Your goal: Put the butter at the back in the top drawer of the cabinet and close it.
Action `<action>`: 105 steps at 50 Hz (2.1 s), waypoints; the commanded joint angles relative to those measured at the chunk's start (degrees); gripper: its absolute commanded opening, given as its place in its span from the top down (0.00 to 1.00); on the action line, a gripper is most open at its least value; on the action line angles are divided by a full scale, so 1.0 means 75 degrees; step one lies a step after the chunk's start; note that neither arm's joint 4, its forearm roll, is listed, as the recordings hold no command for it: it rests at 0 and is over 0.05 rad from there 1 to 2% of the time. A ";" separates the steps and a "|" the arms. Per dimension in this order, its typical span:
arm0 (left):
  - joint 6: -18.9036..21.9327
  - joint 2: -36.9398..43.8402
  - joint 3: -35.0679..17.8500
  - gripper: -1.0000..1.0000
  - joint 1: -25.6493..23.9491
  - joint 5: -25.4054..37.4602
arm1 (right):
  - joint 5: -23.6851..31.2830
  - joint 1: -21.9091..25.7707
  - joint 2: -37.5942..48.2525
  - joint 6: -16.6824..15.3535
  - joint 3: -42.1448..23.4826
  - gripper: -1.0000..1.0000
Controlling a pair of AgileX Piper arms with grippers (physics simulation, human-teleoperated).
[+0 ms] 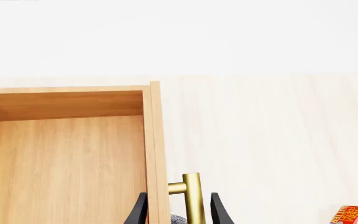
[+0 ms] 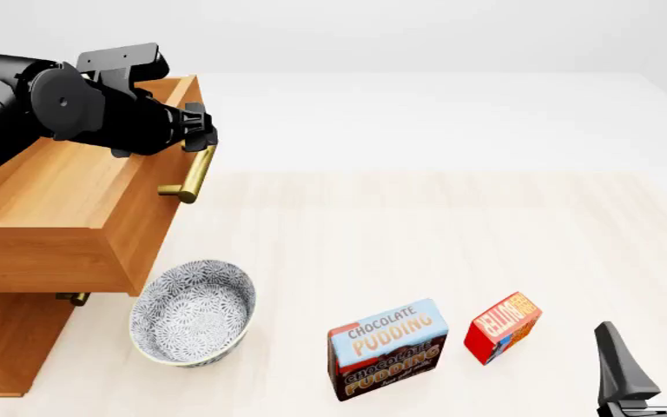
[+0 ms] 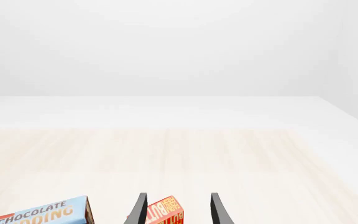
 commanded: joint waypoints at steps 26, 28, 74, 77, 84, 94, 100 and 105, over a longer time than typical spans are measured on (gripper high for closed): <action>-0.0009 0.0124 -0.0100 0.00 -0.0441 0.0026 | 0.0000 0.0000 0.0000 0.0000 0.0000 0.00; -0.0016 0.0123 -0.0122 0.00 -0.0462 0.0044 | 0.0000 0.0000 0.0000 0.0000 0.0000 0.00; 0.0557 -0.0568 -0.1295 0.00 -0.0470 0.1372 | 0.0000 0.0000 0.0000 0.0000 0.0000 0.00; 0.0595 -0.0604 -0.1385 0.00 -0.0483 0.1454 | 0.0000 0.0000 0.0000 0.0000 0.0000 0.00; 0.0720 -0.0693 -0.1870 0.00 -0.0715 0.1778 | 0.0000 0.0000 0.0000 0.0000 0.0000 0.00; 0.0931 -0.0579 -0.2519 0.00 -0.1130 0.2088 | 0.0000 0.0000 0.0000 0.0000 0.0000 0.00; 0.1076 -0.0402 -0.2909 0.00 -0.1443 0.2212 | 0.0000 0.0000 0.0000 0.0000 0.0000 0.00; 0.1226 -0.0171 -0.3204 0.00 -0.1749 0.2268 | 0.0000 0.0000 0.0000 0.0000 0.0000 0.00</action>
